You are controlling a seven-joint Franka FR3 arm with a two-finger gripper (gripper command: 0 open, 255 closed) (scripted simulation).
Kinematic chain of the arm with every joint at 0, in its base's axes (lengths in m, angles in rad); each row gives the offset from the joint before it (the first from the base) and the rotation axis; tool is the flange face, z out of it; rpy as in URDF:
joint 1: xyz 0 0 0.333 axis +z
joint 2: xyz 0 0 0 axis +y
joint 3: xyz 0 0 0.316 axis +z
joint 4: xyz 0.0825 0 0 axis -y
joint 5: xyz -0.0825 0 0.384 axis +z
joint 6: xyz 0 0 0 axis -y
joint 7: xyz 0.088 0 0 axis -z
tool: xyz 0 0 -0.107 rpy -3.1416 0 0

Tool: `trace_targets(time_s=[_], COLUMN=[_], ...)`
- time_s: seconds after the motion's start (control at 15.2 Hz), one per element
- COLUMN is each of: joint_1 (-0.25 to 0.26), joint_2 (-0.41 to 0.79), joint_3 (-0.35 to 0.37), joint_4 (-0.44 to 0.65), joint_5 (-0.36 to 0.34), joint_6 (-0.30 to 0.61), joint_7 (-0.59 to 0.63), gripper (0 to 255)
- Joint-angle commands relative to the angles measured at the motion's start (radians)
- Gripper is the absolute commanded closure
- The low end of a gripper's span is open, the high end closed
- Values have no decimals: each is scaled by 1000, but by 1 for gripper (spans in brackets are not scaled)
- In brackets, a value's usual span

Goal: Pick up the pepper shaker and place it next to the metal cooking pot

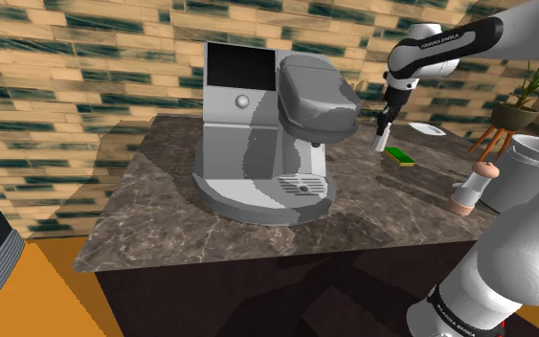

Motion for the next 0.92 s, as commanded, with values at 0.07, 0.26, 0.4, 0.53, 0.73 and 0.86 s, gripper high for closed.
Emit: trace_targets(time_s=[0.07, 0.26, 0.4, 0.53, 0.73, 0.86], joint_1=[2, 3, 4, 5, 6, 7], joint_2=[-9, -16, -19, -22, -23, -23], joint_3=[5, 8, 10, 12, 15, 16], joint_4=[33, 67, 90, 115, 153, 180], joint_5=[-2, -2, -2, -2, -1, 0], joint_6=[-41, -82, -108, -135, -175, -202], joint_7=[2, 1, 0, -1, -4, -6], gripper=[255, 255, 255, 255, 255, 255])
